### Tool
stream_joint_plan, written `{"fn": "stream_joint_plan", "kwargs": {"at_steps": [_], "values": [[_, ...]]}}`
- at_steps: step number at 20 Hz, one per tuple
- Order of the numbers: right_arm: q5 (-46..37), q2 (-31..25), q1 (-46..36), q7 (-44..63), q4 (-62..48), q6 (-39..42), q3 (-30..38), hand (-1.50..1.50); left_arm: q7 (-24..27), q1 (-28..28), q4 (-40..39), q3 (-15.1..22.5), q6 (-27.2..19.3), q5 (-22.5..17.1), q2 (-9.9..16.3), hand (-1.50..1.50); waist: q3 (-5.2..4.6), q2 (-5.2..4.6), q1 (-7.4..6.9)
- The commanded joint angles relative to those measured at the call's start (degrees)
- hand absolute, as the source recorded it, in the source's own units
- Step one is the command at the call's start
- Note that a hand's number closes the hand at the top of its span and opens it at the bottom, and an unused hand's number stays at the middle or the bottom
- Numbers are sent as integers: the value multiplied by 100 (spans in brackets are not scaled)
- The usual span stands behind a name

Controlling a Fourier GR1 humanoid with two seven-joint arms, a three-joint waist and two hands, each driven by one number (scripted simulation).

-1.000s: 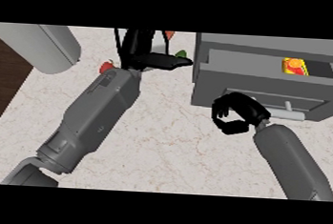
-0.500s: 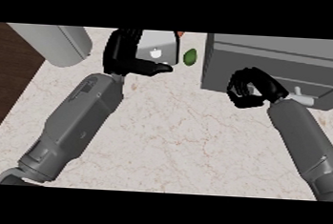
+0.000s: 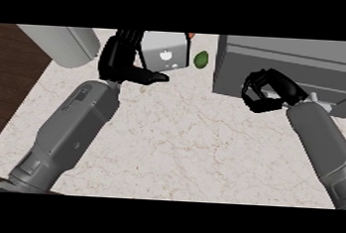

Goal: Pick up the cup, place it into the drawer and close the drawer

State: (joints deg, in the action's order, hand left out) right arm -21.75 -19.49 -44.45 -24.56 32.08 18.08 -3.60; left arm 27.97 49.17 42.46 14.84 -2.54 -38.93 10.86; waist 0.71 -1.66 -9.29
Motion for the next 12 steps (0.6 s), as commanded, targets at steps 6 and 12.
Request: {"fn": "stream_joint_plan", "kwargs": {"at_steps": [6,12], "values": [[244,-807,-987,424,-59,-216,635,150,-56,-150,173,-19,169,-70,87,-150,-53,-102,-274],[355,-826,-831,478,71,-7,635,150,-46,-275,282,60,311,-54,76,-150,-50,-121,-384]]}}
